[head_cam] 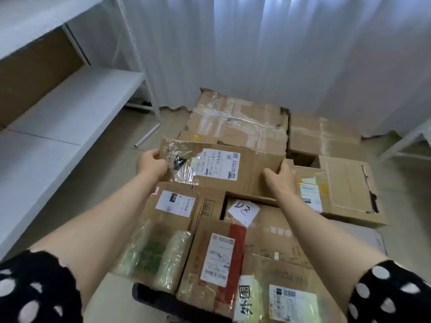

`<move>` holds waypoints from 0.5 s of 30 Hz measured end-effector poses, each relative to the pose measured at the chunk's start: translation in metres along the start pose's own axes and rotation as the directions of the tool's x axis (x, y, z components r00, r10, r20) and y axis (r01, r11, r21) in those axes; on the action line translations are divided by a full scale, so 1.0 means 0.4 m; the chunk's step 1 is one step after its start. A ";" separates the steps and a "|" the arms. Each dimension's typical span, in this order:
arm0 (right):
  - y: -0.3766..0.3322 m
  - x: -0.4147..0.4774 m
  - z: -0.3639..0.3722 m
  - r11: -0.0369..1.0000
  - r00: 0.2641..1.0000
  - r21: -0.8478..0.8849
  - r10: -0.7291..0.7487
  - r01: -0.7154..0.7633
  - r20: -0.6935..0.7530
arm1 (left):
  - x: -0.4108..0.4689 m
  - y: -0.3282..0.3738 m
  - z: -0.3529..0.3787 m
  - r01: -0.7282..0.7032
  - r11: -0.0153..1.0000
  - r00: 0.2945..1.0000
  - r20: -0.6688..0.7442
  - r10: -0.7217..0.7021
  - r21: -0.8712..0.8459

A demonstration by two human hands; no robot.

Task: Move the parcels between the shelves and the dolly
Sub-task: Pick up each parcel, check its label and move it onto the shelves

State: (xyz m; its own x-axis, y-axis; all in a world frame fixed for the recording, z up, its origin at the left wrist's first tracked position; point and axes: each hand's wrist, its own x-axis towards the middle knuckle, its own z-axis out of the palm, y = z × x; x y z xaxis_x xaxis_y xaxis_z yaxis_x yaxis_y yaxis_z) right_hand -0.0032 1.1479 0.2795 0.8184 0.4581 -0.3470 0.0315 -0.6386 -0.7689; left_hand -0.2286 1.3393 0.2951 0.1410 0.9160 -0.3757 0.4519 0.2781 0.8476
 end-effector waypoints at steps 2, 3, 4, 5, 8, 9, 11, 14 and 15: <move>-0.044 0.012 0.115 1.000 1.000 0.024 0.020 -0.020 0.006 | 0.113 -0.033 -0.061 0.004 1.000 1.000 0.019 -0.004 0.015; -0.060 0.022 0.165 0.999 0.999 0.040 0.032 -0.033 0.014 | 0.160 -0.045 -0.085 -0.003 1.000 1.000 0.021 0.003 0.019; -0.073 0.034 0.211 0.998 0.999 0.055 0.041 -0.043 0.024 | 0.208 -0.056 -0.102 -0.005 1.000 1.000 0.023 0.004 0.010; -0.084 0.044 0.250 0.996 0.998 0.078 0.049 -0.051 0.035 | 0.250 -0.068 -0.115 -0.004 1.000 1.000 0.017 0.004 0.006; -0.094 0.097 0.351 0.993 0.997 0.103 0.060 -0.065 0.050 | 0.364 -0.112 -0.124 -0.033 0.999 0.999 0.036 0.032 0.006; -0.096 0.114 0.380 0.991 0.996 0.109 0.077 -0.082 0.052 | 0.388 -0.124 -0.123 -0.034 0.999 0.999 0.040 0.034 0.018; -0.095 0.145 0.435 0.988 0.993 0.110 0.101 -0.107 0.063 | 0.439 -0.153 -0.125 -0.047 0.998 0.999 0.027 0.045 0.042; -0.084 0.178 0.511 0.992 0.992 0.075 0.100 -0.106 0.079 | 0.512 -0.192 -0.128 -0.039 0.998 0.999 0.001 0.039 0.051; -0.079 0.185 0.532 0.992 0.991 0.067 0.104 -0.110 0.083 | 0.528 -0.201 -0.129 -0.023 0.998 1.000 -0.007 0.023 0.058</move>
State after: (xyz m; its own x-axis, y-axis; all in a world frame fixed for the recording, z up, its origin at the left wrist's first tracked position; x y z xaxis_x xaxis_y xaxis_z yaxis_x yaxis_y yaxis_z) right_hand -0.0655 1.3335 0.1639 0.7669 0.4386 -0.4684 -0.0969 -0.6424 -0.7602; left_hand -0.2808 1.5253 0.1669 0.1451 0.9241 -0.3535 0.4987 0.2403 0.8328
